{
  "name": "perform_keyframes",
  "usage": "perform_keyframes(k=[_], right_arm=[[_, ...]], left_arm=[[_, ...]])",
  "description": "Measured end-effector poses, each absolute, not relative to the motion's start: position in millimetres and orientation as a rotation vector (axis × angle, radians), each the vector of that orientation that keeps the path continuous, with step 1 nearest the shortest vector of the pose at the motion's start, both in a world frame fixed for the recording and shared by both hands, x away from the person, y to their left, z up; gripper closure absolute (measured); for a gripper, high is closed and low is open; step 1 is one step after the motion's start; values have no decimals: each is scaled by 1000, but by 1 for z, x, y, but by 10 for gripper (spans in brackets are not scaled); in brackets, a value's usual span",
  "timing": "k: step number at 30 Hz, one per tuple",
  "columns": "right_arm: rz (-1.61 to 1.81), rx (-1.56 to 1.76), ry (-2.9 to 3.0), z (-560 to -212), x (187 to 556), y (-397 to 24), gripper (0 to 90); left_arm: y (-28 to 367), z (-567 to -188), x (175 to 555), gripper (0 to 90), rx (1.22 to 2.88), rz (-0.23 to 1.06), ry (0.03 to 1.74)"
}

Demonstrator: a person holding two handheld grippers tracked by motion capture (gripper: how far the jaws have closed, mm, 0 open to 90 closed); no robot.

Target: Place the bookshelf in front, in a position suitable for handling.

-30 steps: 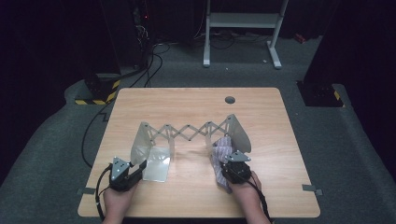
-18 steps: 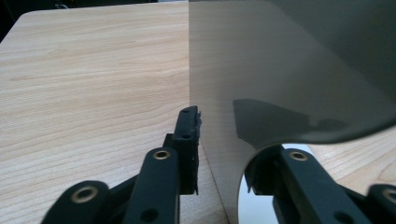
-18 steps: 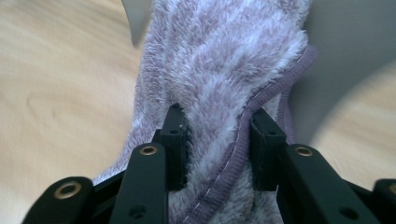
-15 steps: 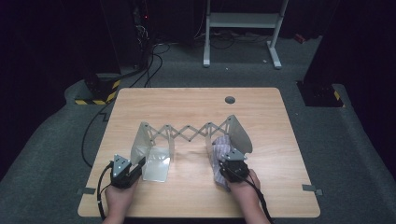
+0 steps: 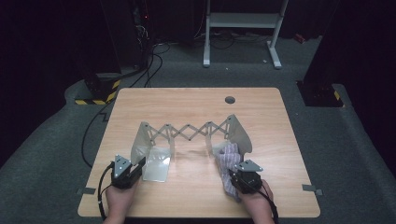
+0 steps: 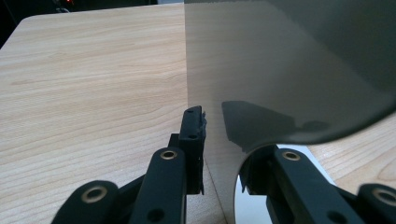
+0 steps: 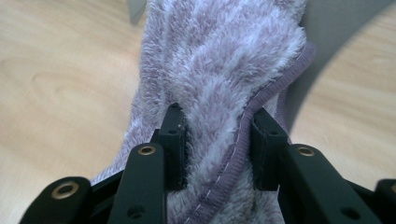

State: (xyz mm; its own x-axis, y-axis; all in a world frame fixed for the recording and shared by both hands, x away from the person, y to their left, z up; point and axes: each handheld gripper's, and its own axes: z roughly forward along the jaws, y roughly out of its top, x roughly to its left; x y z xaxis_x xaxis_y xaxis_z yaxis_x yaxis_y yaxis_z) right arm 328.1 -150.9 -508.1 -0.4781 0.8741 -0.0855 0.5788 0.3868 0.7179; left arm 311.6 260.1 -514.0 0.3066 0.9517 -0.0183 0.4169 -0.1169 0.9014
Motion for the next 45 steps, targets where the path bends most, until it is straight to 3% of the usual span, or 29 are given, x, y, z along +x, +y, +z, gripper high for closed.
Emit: perform_keyframes(k=[5,10,16,30,36,45], right_arm=[[843,1227,2203,-505,330,-145,636],[815,1217,2195,-505,366,-110,627],[775,1216,2190,-505,383,-93,622],[882,1240,2145,-505,339,-141,655],[835,1163,2090,-488,358,-117,663],[781,1122,2075,-490,374,-94,684]], left_arm=[[260,-514,311,731,1693,762,1247],[261,-512,309,736,1694,759,1230],[263,-512,309,736,1691,759,1228],[262,-512,308,736,1695,766,1231],[261,-512,309,742,1693,765,1231],[262,-512,310,742,1694,760,1221]])
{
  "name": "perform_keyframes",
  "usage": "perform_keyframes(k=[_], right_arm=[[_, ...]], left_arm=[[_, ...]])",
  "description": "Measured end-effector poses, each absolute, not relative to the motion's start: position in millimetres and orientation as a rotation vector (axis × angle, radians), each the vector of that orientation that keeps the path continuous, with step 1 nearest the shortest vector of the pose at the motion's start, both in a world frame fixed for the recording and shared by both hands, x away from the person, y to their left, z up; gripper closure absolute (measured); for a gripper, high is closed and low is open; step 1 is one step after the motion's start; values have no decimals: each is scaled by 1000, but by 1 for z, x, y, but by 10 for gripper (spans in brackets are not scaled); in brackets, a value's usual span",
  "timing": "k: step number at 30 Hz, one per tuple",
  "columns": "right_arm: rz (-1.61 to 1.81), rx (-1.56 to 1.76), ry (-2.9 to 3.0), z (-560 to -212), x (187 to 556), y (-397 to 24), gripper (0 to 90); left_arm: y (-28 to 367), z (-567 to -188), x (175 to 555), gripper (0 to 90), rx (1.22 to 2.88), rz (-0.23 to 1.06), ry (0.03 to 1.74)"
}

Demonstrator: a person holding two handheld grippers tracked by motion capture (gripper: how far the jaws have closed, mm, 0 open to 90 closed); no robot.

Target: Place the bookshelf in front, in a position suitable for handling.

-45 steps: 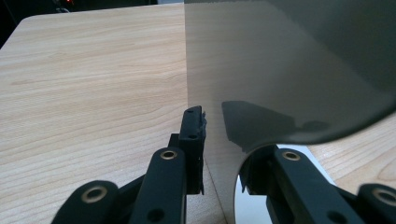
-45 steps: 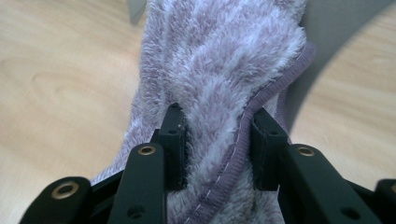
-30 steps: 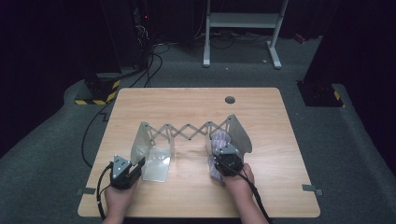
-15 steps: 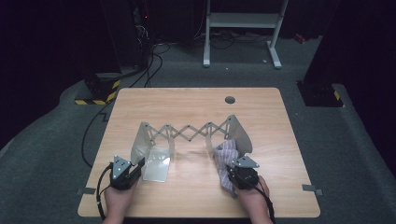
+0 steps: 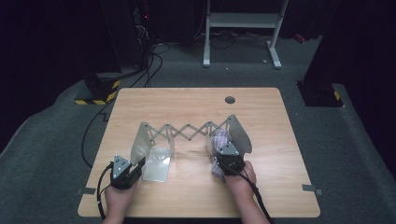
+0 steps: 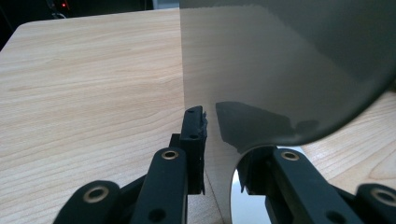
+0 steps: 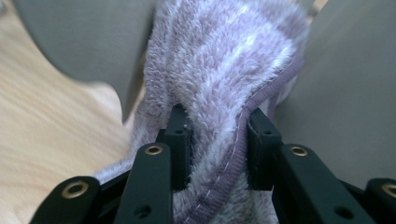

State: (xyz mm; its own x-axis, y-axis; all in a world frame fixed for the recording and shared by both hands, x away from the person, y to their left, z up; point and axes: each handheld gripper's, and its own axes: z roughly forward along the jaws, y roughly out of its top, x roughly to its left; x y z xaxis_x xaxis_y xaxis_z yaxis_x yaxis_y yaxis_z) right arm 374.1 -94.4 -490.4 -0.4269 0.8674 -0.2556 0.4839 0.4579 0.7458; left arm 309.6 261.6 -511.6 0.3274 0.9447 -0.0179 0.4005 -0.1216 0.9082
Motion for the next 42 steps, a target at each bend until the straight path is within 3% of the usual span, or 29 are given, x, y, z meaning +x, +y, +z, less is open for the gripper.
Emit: perform_keyframes(k=[6,7,12,15,23,29,42], right_arm=[[894,1062,1950,-446,366,-98,691],[941,1031,1892,-425,363,-100,691],[979,1001,1824,-400,361,-102,689],[939,1016,1852,-410,366,-101,690],[757,1121,2014,-492,379,-95,691],[740,1142,2041,-505,381,-95,693],[993,1012,1790,-394,361,-103,697]], left_arm=[[261,-511,309,742,1698,759,1216],[261,-511,308,742,1700,759,1217],[261,-511,308,742,1700,758,1217],[260,-512,308,742,1701,757,1216],[261,-512,308,742,1707,755,1213],[261,-512,308,742,1709,754,1210],[262,-513,307,742,1706,751,1215]])
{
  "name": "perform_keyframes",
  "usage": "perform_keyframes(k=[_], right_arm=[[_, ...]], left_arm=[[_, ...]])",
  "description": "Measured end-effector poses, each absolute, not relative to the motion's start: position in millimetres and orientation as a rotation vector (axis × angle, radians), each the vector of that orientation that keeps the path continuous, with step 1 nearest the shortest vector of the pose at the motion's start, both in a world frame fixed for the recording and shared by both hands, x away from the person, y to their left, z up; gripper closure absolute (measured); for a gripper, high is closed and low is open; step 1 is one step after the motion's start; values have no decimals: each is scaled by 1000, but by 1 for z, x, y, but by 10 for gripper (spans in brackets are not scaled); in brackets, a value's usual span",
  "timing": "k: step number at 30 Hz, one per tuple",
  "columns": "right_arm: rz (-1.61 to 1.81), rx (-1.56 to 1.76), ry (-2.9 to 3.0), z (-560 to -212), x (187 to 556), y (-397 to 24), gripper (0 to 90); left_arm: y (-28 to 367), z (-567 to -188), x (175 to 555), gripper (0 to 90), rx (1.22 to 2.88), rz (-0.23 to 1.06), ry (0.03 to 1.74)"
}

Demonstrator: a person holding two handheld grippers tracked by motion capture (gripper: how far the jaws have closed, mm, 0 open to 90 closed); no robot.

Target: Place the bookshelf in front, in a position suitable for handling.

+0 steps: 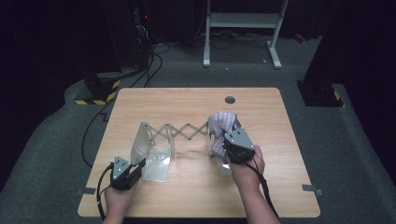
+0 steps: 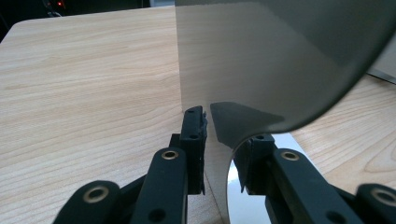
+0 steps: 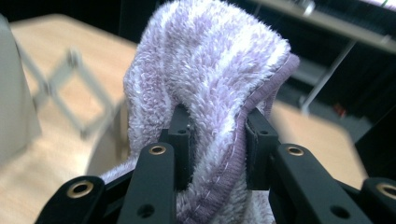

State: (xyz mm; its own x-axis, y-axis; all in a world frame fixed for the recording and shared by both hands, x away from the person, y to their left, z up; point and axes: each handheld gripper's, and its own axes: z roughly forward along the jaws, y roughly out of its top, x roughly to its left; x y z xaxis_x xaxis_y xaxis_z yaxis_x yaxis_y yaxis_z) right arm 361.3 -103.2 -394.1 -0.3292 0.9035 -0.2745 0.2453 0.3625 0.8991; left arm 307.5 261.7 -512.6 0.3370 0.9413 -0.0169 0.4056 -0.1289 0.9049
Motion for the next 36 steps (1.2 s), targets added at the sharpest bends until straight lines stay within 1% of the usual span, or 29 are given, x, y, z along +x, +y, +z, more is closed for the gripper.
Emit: perform_keyframes(k=[3,5,6,7,8,9,10,11,13,14,15,16,20,22,23,24,27,29,30,31,32,33,34,36], right_arm=[[988,994,1770,-384,360,-104,697],[949,999,1795,-392,363,-102,696],[930,1007,1817,-400,365,-102,696],[897,1030,1861,-418,369,-101,696],[897,1030,1861,-418,369,-101,696],[864,1057,1903,-439,372,-99,696],[864,1057,1903,-439,372,-99,696],[825,1078,1949,-459,375,-97,696],[780,1099,2002,-477,378,-95,696],[780,1099,2002,-477,378,-95,696],[751,1122,2049,-491,381,-95,695],[744,1131,2070,-495,382,-96,694],[772,1138,2101,-492,376,-101,691],[819,1144,2109,-482,365,-110,688],[866,1148,2109,-474,353,-118,684],[866,1148,2109,-474,353,-118,684],[909,1137,2114,-466,331,-129,672],[916,1142,2139,-469,318,-137,665],[916,1142,2139,-469,318,-137,665],[911,1134,2144,-474,314,-140,630],[911,1134,2144,-474,314,-140,630],[914,1145,2122,-477,315,-141,563],[914,1145,2122,-477,315,-141,563],[942,1162,2104,-477,318,-141,510]], left_arm=[[261,-513,307,742,1707,750,1213],[262,-512,307,742,1708,750,1211],[262,-512,307,742,1707,751,1212],[262,-512,307,742,1707,751,1213],[262,-512,307,742,1707,751,1213],[262,-513,307,742,1710,751,1214],[262,-513,307,742,1710,751,1214],[262,-513,308,742,1711,750,1216],[262,-514,308,742,1710,750,1216],[262,-514,308,742,1710,750,1216],[262,-513,308,742,1710,751,1216],[262,-513,308,742,1710,752,1217],[263,-513,307,741,1709,751,1220],[263,-514,307,741,1711,755,1219],[263,-514,308,739,1709,755,1220],[263,-514,308,738,1709,755,1220],[263,-513,307,737,1709,756,1217],[263,-513,306,735,1706,759,1219],[263,-513,306,735,1706,759,1219],[264,-514,307,735,1710,756,1222],[264,-514,307,735,1710,756,1222],[263,-514,307,734,1710,753,1225],[263,-514,307,734,1710,753,1225],[263,-514,307,734,1710,754,1224]])
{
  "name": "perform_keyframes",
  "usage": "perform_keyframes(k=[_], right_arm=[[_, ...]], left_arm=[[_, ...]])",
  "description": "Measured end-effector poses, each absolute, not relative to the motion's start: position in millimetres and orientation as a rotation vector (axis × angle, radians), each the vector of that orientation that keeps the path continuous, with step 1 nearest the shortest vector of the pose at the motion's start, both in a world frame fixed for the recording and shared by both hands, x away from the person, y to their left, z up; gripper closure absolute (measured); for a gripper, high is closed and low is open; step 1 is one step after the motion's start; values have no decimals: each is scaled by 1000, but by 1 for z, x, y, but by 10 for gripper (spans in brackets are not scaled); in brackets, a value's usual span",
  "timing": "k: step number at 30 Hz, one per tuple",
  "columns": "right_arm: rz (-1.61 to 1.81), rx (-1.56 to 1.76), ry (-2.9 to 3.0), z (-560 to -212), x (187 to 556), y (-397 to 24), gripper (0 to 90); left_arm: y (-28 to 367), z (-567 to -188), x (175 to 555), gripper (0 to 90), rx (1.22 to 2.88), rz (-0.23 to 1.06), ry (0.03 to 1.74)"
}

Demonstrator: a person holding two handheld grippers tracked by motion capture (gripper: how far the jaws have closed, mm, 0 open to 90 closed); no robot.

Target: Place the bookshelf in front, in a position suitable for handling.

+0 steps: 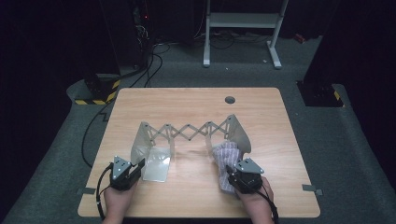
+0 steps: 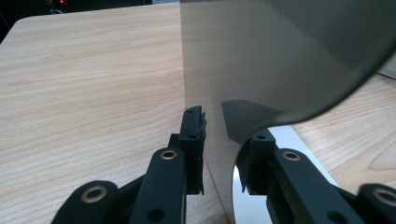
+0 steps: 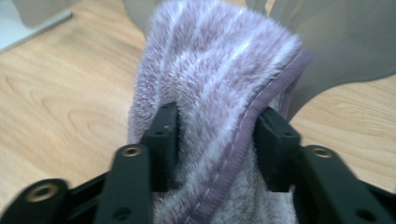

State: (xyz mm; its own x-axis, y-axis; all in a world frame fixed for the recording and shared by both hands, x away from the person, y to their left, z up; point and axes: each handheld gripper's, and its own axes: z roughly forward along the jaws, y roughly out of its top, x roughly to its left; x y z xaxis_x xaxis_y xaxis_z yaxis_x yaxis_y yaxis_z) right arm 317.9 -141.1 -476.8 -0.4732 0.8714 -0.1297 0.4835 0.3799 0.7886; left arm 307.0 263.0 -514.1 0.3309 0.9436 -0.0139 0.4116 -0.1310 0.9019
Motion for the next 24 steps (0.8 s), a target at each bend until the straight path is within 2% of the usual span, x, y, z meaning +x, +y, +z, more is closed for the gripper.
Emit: perform_keyframes(k=[4,6,9,12,14,15,16,17,18,20,24], right_arm=[[977,1105,2037,-466,315,-135,465],[991,1092,2024,-463,314,-134,485],[1049,1046,2083,-462,306,-127,612],[1029,1053,2122,-472,303,-124,614],[928,1056,2119,-488,304,-124,511],[928,1056,2119,-488,304,-124,511],[918,1072,2106,-490,306,-125,471],[893,1085,2086,-492,312,-126,405],[893,1085,2086,-492,312,-126,405],[857,1141,2108,-498,326,-128,326],[848,1166,2102,-503,334,-129,289]], left_arm=[[264,-515,308,731,1714,750,1229],[263,-515,308,729,1717,749,1228],[263,-515,308,726,1719,750,1224],[264,-515,307,725,1716,750,1225],[264,-515,308,725,1719,748,1225],[263,-515,308,725,1719,748,1225],[263,-515,308,724,1720,747,1225],[263,-516,308,724,1720,747,1225],[263,-516,308,724,1720,747,1225],[263,-515,308,724,1720,746,1226],[263,-515,308,724,1719,746,1228]])
